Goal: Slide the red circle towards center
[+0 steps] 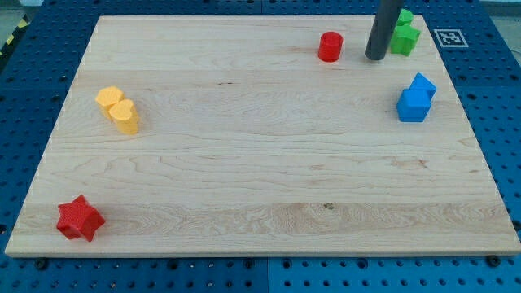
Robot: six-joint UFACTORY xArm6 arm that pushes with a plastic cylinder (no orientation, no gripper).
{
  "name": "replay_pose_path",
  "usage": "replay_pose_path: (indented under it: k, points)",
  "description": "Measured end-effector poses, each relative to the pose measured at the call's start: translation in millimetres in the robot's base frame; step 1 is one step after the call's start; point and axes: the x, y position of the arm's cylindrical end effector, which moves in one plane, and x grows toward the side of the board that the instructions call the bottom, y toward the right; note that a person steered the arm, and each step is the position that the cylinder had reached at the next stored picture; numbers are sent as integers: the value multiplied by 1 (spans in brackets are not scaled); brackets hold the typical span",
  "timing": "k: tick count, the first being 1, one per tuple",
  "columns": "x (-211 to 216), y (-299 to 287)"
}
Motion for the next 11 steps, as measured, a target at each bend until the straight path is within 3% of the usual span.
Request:
replay_pose_path:
  k: [4,9,11]
  points:
    - [-9,-110]
    - [-9,-147]
    - [-48,-169]
